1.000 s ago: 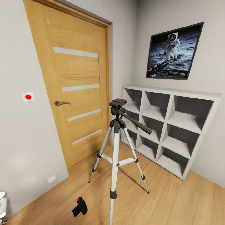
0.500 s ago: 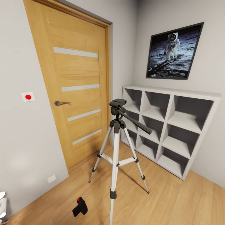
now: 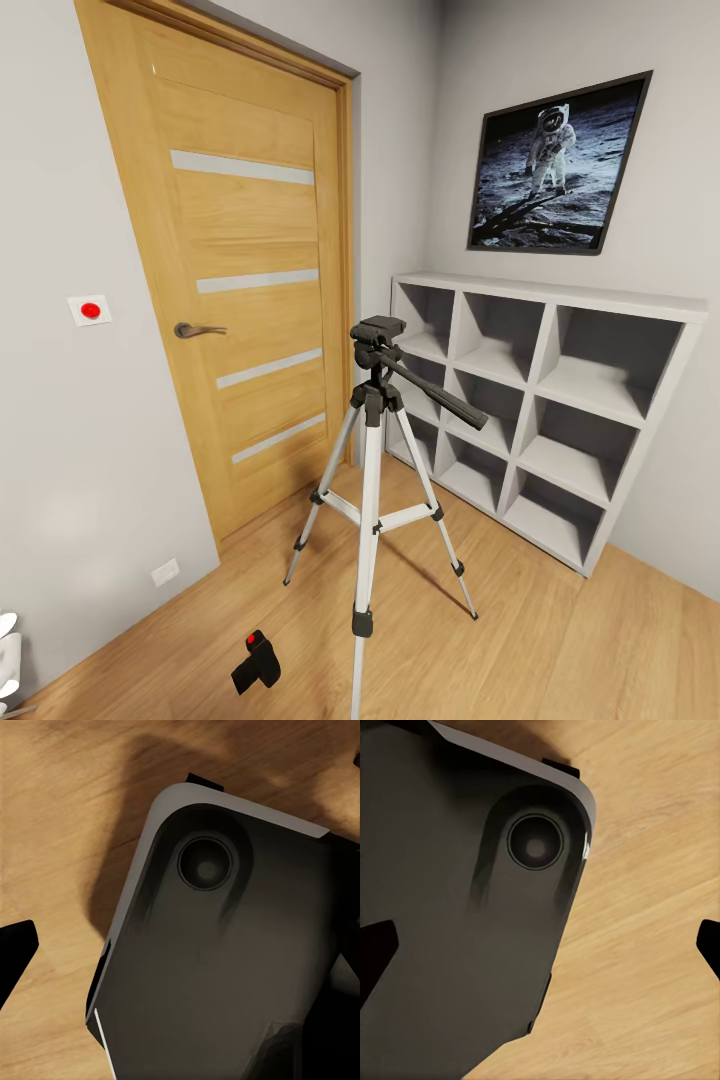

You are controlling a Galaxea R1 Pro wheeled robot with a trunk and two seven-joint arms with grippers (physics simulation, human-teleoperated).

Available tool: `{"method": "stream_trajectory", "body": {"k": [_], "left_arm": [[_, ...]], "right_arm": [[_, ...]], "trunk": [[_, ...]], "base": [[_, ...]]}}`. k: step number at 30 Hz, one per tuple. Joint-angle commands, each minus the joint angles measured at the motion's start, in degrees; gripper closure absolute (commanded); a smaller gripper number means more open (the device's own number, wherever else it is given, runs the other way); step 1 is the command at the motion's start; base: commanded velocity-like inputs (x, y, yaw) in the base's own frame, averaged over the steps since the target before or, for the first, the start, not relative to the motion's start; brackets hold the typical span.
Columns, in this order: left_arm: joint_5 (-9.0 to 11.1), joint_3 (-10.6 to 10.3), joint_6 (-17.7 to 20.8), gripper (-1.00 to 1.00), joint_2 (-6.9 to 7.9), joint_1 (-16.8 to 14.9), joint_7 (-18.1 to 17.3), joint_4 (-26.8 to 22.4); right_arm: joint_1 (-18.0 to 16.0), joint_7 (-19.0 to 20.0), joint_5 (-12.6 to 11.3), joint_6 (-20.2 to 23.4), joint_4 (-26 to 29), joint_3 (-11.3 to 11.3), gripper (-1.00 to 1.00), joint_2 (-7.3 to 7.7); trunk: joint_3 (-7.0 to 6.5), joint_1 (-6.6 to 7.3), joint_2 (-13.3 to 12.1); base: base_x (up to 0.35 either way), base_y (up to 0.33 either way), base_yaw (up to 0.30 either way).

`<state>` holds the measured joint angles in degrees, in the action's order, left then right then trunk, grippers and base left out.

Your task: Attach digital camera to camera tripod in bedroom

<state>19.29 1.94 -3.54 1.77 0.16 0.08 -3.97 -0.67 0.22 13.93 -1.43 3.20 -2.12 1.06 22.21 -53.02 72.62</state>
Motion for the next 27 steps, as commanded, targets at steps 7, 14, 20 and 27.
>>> {"method": "stream_trajectory", "body": {"k": [7, 14, 20, 27], "left_arm": [[0.14, 0.17, -0.06, -1.0, -0.01, 0.02, 0.01, -0.08], [0.14, 0.17, -0.06, -1.0, -0.01, 0.02, 0.01, -0.08], [0.14, 0.17, -0.06, -1.0, -0.01, 0.02, 0.01, -0.07], [0.14, 0.17, -0.06, -1.0, -0.05, 0.02, 0.01, -0.06]], "right_arm": [[-0.03, -0.26, 0.13, -0.15, -0.03, -0.26, -1.0, -0.01], [-0.03, -0.32, 0.1, -0.15, -0.03, -0.27, -1.0, -0.01], [-0.03, -0.48, -0.06, -0.21, -0.03, -0.06, -1.0, 0.15], [-0.03, -0.82, -0.24, -0.29, -0.03, 0.15, -1.0, 0.22]], "trunk": [[0.05, 0.0, 0.03], [0.05, 0.0, 0.03], [0.05, 0.0, 0.03], [0.05, 0.0, 0.03]], "base": [[0.0, 0.0, 0.0], [0.0, 0.0, 0.0], [0.0, 0.0, 0.0], [0.0, 0.0, 0.0]]}}
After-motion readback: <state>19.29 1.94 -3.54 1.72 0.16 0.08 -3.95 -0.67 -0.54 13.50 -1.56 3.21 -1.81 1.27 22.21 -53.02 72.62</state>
